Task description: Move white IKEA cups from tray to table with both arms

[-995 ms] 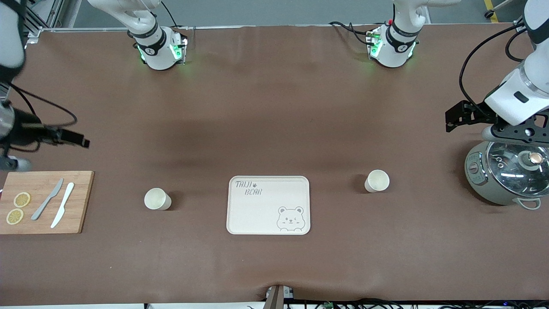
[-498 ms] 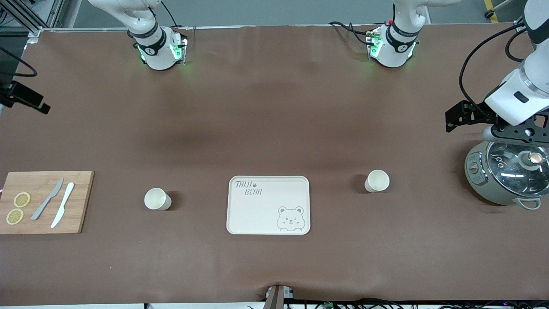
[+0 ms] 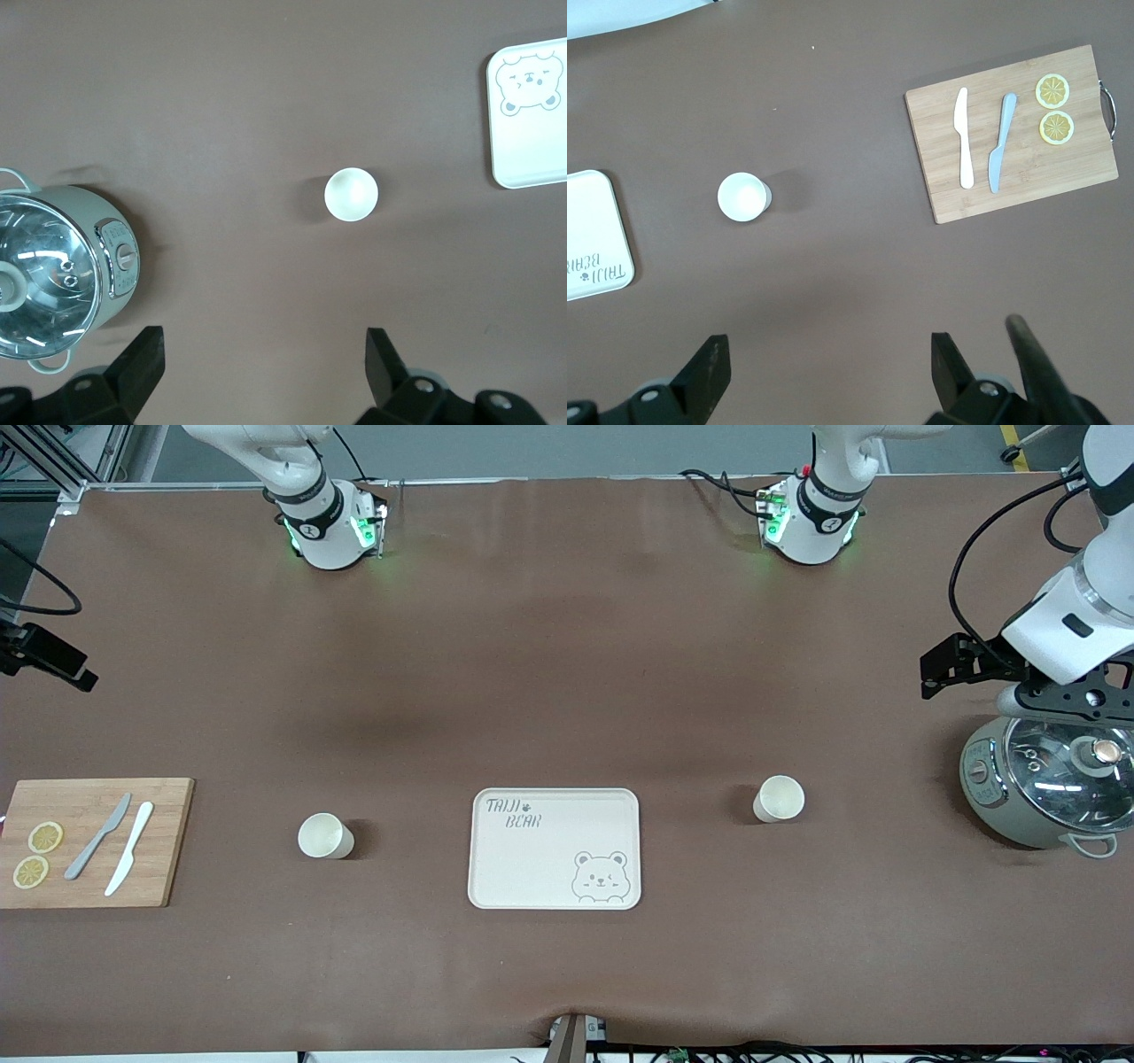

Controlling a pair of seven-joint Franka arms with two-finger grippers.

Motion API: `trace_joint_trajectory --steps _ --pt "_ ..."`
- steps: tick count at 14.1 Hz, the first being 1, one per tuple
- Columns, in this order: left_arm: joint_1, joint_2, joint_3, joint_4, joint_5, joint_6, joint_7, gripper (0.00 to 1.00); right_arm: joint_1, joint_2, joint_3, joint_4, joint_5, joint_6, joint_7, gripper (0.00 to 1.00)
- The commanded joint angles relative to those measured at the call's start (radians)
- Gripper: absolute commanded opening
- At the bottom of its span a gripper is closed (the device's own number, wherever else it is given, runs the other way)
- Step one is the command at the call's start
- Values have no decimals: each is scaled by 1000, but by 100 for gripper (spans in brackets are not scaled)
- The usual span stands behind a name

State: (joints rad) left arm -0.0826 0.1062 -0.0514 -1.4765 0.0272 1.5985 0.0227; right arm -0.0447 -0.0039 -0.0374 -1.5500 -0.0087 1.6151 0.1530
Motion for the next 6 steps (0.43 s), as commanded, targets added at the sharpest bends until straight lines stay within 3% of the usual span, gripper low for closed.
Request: trace_joint_trajectory --steps 1,6 --pt "0 -3 -2 -1 5 8 -10 100 -14 -2 11 -13 -16 8 17 100" --pt "1 -3 -2 -1 5 8 -10 100 -14 8 11 -15 -16 8 17 100"
